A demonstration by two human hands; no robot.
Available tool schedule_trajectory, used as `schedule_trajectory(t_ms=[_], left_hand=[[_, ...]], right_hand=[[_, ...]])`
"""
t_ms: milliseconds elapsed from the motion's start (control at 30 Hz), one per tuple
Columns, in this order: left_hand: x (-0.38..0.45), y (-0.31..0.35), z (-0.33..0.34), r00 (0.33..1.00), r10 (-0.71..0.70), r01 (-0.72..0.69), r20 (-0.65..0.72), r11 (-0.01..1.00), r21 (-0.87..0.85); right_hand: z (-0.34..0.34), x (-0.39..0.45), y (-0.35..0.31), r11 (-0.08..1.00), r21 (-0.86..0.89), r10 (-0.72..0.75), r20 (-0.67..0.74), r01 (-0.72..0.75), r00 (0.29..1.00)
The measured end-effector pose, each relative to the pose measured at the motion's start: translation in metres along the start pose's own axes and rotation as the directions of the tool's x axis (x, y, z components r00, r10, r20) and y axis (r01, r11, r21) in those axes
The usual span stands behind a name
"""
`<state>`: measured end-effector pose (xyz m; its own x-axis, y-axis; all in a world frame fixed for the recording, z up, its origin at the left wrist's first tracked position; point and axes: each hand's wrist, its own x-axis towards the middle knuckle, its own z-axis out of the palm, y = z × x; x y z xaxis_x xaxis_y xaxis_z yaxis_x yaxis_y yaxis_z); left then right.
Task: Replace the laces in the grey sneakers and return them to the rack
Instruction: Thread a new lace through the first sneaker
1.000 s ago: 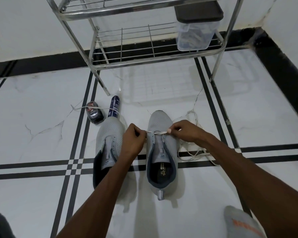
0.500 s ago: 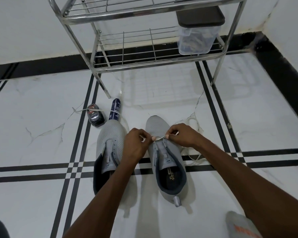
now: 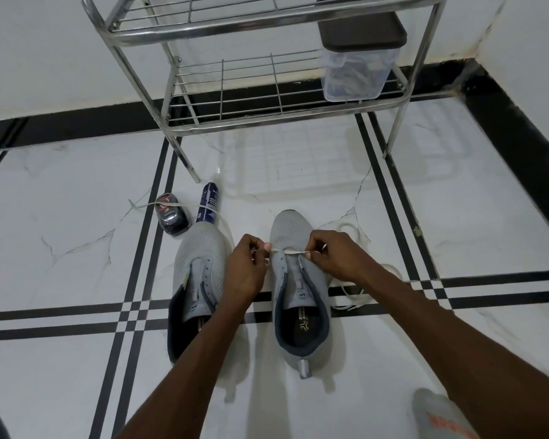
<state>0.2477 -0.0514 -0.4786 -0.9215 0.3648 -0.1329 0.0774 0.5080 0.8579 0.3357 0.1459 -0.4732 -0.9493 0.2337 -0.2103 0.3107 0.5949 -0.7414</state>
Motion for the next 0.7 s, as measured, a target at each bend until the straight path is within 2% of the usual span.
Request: schedule_trajectory(t_ms=[100, 233, 300, 400, 500, 567, 700], left_hand=[[-0.001, 0.001, -0.002, 0.995, 0.091, -0.093, 0.041, 0.995, 0.043], [0.002, -0.001, 0.001, 0.983, 0.185, -0.181, 0.011, 0.942, 0.283], [0.001, -0.003, 0.005, 0.986, 0.169, -0.165, -0.001, 0.964, 0.209], [0.001, 0.000, 0.006, 0.999, -0.010, 0.008, -0.031, 0.999, -0.054], [0.000, 0.006, 0.005, 0.987, -0.160, 0.157, 0.015, 0.942, -0.297], [0.000, 0.008, 0.003, 0.990, -0.137, 0.139, 0.027, 0.945, -0.297], [0.005, 0.005, 0.001, 1.000, -0.024, 0.022, -0.018, 0.996, -0.091]], right_hand=[[0.001, -0.004, -0.003, 0.993, -0.115, -0.028, -0.062, 0.020, 0.998], [0.002, -0.003, -0.006, 0.981, -0.191, -0.055, -0.081, 0.039, 0.995], [0.002, -0.001, -0.004, 0.983, -0.178, -0.044, -0.059, 0.033, 0.997], [-0.001, 0.004, -0.001, 0.993, -0.115, 0.003, -0.032, -0.006, 0.999], [-0.005, 0.006, 0.001, 0.997, -0.074, 0.033, -0.019, -0.034, 0.999], [-0.006, 0.008, 0.003, 0.996, -0.071, 0.048, 0.006, -0.047, 0.999], [-0.014, 0.009, 0.001, 0.996, -0.065, 0.069, 0.080, -0.064, 0.994]])
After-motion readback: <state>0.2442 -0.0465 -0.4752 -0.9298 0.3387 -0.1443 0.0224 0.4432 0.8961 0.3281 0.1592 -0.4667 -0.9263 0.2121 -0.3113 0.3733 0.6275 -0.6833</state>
